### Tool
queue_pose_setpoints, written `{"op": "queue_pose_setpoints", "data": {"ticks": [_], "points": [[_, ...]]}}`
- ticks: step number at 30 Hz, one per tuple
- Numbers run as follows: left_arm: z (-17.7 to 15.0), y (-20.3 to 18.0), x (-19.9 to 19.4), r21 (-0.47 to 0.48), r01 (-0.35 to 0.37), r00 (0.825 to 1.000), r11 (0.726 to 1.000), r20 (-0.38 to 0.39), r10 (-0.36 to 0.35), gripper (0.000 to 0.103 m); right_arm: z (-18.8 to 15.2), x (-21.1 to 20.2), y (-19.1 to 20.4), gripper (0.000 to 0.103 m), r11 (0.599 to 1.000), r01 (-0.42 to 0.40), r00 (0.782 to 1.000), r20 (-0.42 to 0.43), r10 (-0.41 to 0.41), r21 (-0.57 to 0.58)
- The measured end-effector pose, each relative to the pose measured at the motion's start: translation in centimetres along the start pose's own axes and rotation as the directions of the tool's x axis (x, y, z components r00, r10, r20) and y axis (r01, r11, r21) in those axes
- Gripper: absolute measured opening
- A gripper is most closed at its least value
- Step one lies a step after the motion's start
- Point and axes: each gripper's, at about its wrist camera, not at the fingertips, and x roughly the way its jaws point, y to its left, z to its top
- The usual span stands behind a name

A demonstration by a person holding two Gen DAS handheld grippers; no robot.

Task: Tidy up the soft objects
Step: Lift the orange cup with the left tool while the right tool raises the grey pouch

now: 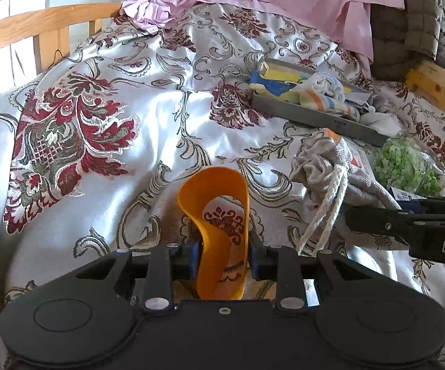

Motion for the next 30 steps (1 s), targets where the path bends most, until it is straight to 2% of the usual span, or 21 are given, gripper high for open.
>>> {"op": "queue_pose_setpoints", "data": {"ticks": [5, 8, 10, 20, 25, 30], "points": [[0.0, 0.2, 0.0, -0.019, 0.005, 1.000, 1.000, -0.008, -0.005, 0.031, -0.3, 0.0, 0.1, 0.022, 0.999, -0.027, 1.000, 0.016, 0.027, -0.016], [0.0, 0.1, -0.1, -0.016, 0.005, 1.000, 1.000, -0.009, -0.005, 0.025, -0.6, -0.3, 0.3, 0.018, 0.999, -0.030, 0.999, 0.027, 0.030, -0.028], [0.0, 0.0, -0.2, -0.017, 0.013, 1.000, 1.000, -0.011, -0.013, 0.015, -0.8, -0.5, 0.3, 0.015, 0.999, -0.032, 0.999, 0.033, 0.033, -0.031], [0.3, -0.9, -1.3, -0.050, 0.086, 0.996, 0.995, -0.024, -0.087, 0.007, -0.7, -2.4, 0.2, 0.011, 0.997, -0.056, 0.992, 0.108, 0.061, -0.049], [1.8, -1.7, -3.0, 0.026, 0.098, 0.995, 0.995, -0.013, -0.098, 0.007, -0.5, -3.7, 0.9, 0.011, 0.994, -0.056, 0.982, 0.177, 0.072, -0.092], [4.8, -2.7, -5.4, 0.132, 0.105, 0.994, 0.986, 0.021, -0.109, 0.007, 0.2, -5.0, 0.7, 0.011, 0.995, -0.043, 0.964, 0.258, 0.066, -0.094]]}}
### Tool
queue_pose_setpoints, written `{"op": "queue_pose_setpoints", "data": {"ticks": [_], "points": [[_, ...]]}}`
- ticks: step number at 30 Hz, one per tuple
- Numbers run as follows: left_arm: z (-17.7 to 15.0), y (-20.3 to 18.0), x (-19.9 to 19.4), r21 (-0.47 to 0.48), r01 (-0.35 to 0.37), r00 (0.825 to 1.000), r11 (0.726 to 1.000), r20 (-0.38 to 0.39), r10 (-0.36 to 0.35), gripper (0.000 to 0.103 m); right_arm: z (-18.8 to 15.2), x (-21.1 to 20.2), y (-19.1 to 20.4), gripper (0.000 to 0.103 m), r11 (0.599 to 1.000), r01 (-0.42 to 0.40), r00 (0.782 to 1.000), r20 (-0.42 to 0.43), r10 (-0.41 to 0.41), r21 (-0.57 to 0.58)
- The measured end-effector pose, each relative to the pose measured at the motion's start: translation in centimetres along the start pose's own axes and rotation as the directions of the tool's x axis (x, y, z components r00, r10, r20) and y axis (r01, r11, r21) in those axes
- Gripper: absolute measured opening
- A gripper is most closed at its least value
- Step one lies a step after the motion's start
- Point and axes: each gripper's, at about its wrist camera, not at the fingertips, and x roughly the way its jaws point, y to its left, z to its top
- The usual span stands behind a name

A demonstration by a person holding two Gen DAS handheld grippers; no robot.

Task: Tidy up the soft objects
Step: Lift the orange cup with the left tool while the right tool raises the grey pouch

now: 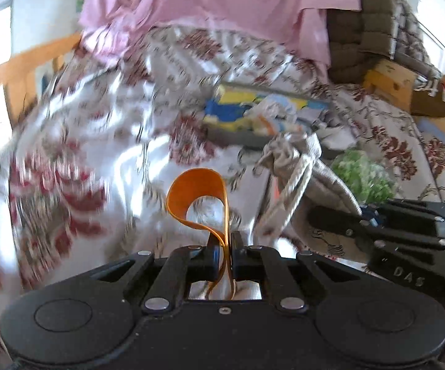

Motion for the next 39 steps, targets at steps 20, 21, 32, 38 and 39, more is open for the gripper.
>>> {"op": "queue_pose_setpoints", "data": {"ticks": [20, 21, 32, 38, 39], "points": [[14.3, -5.8, 1.0, 0.072, 0.034, 0.993, 0.997, 0.107, -0.042, 0.007, 5.3, -1.5, -8.8, 0.011, 0.981, 0.144, 0.961, 0.218, -0.171, 0.132], [14.8, -5.8, 1.9, 0.077, 0.019, 0.992, 0.997, 0.121, -0.029, 0.007, 5.9, -1.0, -9.5, 0.011, 0.979, 0.150, 0.958, 0.225, -0.178, 0.135], [19.8, -6.2, 12.2, 0.103, -0.049, 0.980, 0.993, 0.200, 0.027, 0.009, 7.7, 3.7, -20.9, 0.011, 0.940, 0.209, 0.921, 0.270, -0.282, 0.268], [21.4, -6.3, 20.2, 0.064, -0.042, 0.982, 0.997, 0.188, 0.029, 0.009, 6.6, 5.0, -26.5, 0.011, 0.908, 0.225, 0.923, 0.222, -0.315, 0.353], [21.7, -6.3, 21.5, 0.049, -0.032, 0.983, 0.998, 0.185, 0.022, 0.009, 6.5, 5.1, -27.1, 0.011, 0.904, 0.223, 0.923, 0.219, -0.317, 0.365]]}}
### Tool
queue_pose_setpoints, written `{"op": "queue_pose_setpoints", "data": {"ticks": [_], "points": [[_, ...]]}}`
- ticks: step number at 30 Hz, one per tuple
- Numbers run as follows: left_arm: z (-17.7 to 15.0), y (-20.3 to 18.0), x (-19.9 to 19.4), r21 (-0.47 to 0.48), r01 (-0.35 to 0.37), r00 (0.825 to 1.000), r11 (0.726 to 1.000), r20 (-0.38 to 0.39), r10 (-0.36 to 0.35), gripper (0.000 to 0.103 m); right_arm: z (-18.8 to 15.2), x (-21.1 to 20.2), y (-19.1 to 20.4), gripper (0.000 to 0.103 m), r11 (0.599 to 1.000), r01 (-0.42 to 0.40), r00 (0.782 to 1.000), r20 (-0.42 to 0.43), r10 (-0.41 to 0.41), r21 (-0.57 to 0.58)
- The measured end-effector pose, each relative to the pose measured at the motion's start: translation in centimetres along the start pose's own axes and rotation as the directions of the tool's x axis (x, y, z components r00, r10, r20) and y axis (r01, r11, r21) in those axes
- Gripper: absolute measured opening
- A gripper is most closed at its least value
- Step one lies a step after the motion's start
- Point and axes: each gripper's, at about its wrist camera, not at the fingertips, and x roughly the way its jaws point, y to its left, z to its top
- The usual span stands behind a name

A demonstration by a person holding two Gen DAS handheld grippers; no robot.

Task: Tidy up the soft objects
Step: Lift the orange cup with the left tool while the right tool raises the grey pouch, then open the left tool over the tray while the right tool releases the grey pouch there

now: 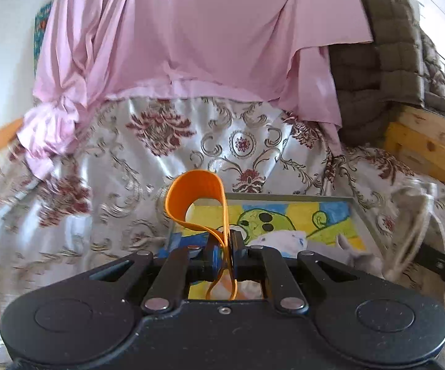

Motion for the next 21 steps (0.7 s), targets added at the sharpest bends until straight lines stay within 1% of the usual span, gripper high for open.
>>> {"op": "queue_pose_setpoints", "data": {"ticks": [2, 6, 8, 11, 13, 15, 18, 20, 21], "points": [[-0.1, -0.1, 2.0, -0.009, 0.014, 1.000, 1.000, 0.007, -0.014, 0.009, 0.0, 0.6, -0.8, 0.011, 1.000, 0.015, 1.000, -0.010, -0.015, 0.004], [-0.7, -0.9, 5.8, 0.022, 0.055, 0.998, 0.998, 0.006, -0.055, 0.009, 0.0, 1.6, -1.5, 0.011, 0.999, 0.052, 0.998, -0.021, -0.052, 0.009], [-1.4, -1.7, 6.9, 0.054, 0.104, 0.995, 0.993, 0.006, -0.104, 0.010, 0.1, 2.2, -1.9, 0.011, 0.998, 0.064, 0.998, -0.027, -0.063, 0.019], [-2.1, -3.2, 7.6, 0.117, 0.177, 0.984, 0.977, 0.011, -0.179, 0.011, -0.1, 3.2, -1.7, 0.011, 0.996, 0.094, 0.994, -0.050, -0.093, 0.012], [-2.6, -4.0, 8.0, 0.144, 0.210, 0.977, 0.967, 0.004, -0.213, 0.011, -0.2, 3.7, -1.7, 0.011, 0.994, 0.101, 0.992, -0.081, -0.098, 0.037], [-3.0, -4.7, 8.6, 0.157, 0.223, 0.975, 0.962, -0.009, -0.224, 0.011, -0.4, 4.2, -1.9, 0.012, 0.993, 0.094, 0.990, -0.108, -0.086, 0.070], [-3.3, -5.0, 10.1, 0.126, 0.241, 0.970, 0.962, -0.058, -0.236, 0.013, -0.5, 5.0, -2.2, 0.014, 0.992, 0.095, 0.986, -0.148, -0.082, 0.082], [-3.4, -4.9, 11.2, 0.078, 0.253, 0.965, 0.964, -0.086, -0.246, 0.015, -0.6, 5.1, -2.3, 0.017, 0.992, 0.091, 0.984, -0.162, -0.076, 0.091], [-3.4, -4.8, 11.7, 0.054, 0.258, 0.963, 0.965, -0.096, -0.252, 0.017, -0.6, 5.3, -2.4, 0.021, 0.991, 0.090, 0.982, -0.173, -0.071, 0.100]]}}
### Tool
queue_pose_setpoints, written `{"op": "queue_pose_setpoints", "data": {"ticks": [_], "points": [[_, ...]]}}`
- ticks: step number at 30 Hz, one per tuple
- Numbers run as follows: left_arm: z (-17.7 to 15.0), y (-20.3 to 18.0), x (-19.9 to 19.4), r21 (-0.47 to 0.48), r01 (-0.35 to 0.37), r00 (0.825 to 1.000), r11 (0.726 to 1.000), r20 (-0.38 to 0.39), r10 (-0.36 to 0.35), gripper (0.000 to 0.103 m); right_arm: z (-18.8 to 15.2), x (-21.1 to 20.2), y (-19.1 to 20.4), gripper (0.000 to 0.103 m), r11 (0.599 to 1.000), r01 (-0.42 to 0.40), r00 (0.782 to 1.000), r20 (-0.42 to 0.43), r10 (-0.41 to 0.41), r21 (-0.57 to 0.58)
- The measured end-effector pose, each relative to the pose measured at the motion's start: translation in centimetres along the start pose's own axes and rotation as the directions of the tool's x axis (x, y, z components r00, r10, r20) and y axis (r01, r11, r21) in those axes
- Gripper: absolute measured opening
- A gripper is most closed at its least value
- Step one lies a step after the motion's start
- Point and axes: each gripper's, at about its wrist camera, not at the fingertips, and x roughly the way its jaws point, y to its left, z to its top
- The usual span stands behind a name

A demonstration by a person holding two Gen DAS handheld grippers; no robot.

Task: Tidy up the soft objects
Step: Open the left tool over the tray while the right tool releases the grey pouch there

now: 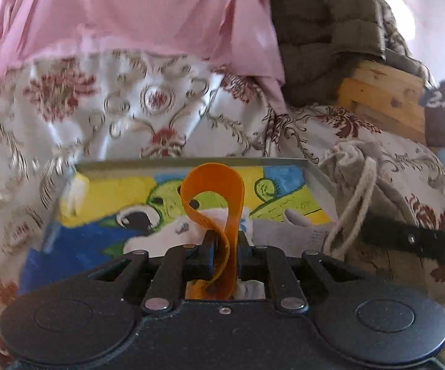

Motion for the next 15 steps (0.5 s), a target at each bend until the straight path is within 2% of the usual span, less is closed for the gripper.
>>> {"op": "queue_pose_setpoints", "data": {"ticks": [3, 5, 6, 9, 15], "points": [[0.1, 0.4, 0.8, -0.035, 0.014, 1.000, 0.999, -0.018, -0.014, 0.020, 0.0, 0.8, -0.3, 0.039, 1.000, 0.000, 0.998, -0.063, 0.001, 0.022], [0.0, 0.3, 1.1, -0.042, 0.018, 0.999, 0.999, -0.027, -0.019, 0.021, 0.0, 1.0, -0.5, 0.041, 0.999, 0.011, 0.997, -0.077, -0.008, 0.033], [-0.1, 0.3, 1.2, -0.044, 0.018, 0.999, 0.999, -0.028, -0.019, 0.022, 0.0, 1.0, -0.5, 0.045, 0.999, 0.012, 0.997, -0.077, -0.009, 0.033], [0.0, 0.5, 1.2, -0.065, 0.023, 0.999, 0.998, -0.032, -0.025, 0.023, 0.0, 0.9, -0.6, 0.070, 0.999, 0.009, 0.997, -0.081, -0.006, 0.044], [0.5, 1.3, 0.5, -0.124, 0.027, 0.999, 0.992, -0.043, -0.032, 0.029, 0.1, 0.5, -0.6, 0.083, 0.999, -0.002, 0.998, -0.069, 0.006, 0.051]]}}
